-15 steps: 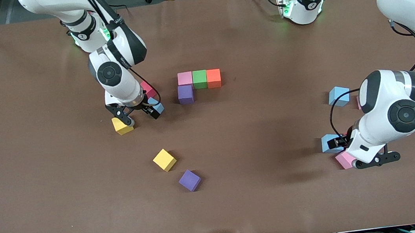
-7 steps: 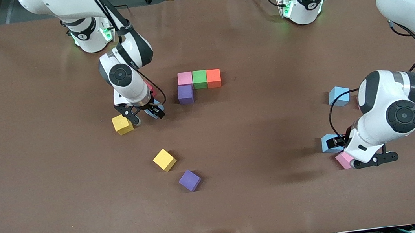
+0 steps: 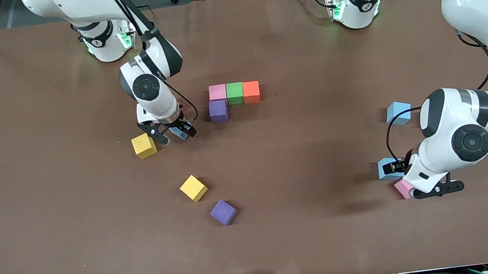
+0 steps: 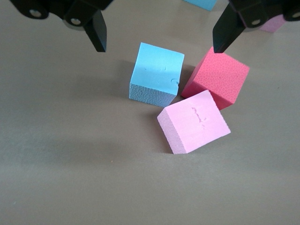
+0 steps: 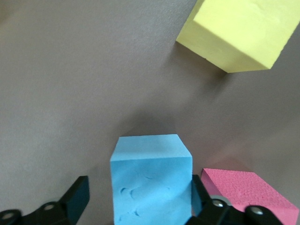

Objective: Arrange 11 blocks into digit 3

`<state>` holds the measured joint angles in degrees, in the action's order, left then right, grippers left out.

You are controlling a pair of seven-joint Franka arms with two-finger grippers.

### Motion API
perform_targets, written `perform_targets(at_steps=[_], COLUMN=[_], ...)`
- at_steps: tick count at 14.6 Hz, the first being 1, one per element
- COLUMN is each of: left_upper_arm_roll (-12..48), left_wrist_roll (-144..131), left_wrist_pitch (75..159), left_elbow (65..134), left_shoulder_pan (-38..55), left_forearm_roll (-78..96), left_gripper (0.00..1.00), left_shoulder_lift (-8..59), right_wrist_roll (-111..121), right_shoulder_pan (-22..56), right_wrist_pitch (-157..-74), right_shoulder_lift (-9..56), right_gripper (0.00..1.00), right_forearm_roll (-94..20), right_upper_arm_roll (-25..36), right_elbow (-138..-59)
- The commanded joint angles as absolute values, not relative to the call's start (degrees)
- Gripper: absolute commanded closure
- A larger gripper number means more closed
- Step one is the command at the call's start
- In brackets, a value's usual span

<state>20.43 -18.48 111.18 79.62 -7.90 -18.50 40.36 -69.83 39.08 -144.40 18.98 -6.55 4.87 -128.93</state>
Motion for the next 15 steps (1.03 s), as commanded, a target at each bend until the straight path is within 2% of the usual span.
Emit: perform_targets(at_steps=[1, 2, 4, 10, 15], left_upper_arm_roll=[20.6, 20.6, 20.6, 20.6, 20.6], left_wrist_roll=[-12.4, -10.9, -8.4, -9.5, -12.5], left_wrist_pitch=[112.3, 113.2, 114.7, 115.2, 115.2], left_elbow=[79.4, 79.4, 79.4, 79.6, 80.4], left_shoulder_pan=[-9.8, -10.6, -10.8, -10.6, -10.2], left_forearm_roll=[-18.6, -18.5, -18.5, -17.7, -16.4], left_gripper=[0.00, 0.00, 0.00, 0.00, 0.00], left_shoulder_lift=[40.8, 41.1, 42.4, 44.1, 45.1], right_wrist_roll=[-68.5, -68.5, -68.3, -47.8, -40.7], right_shoulder_pan=[39.7, 39.8, 40.9, 43.0, 45.3], right_wrist_pitch=[-144.6, -144.6, -144.6, -142.1, -138.2], right_shoulder_lift=[18.4, 18.5, 18.6, 19.2, 25.4], right_gripper=[0.59, 0.74, 0.97, 0.99, 0.99], right_forearm_roll=[-6.9, -6.9, -6.9, -7.3, -7.1], right_upper_arm_roll=[4.9, 4.9, 4.8, 4.7, 4.7], right_elbow=[-130.0, -129.9, -129.7, -122.9, -111.8])
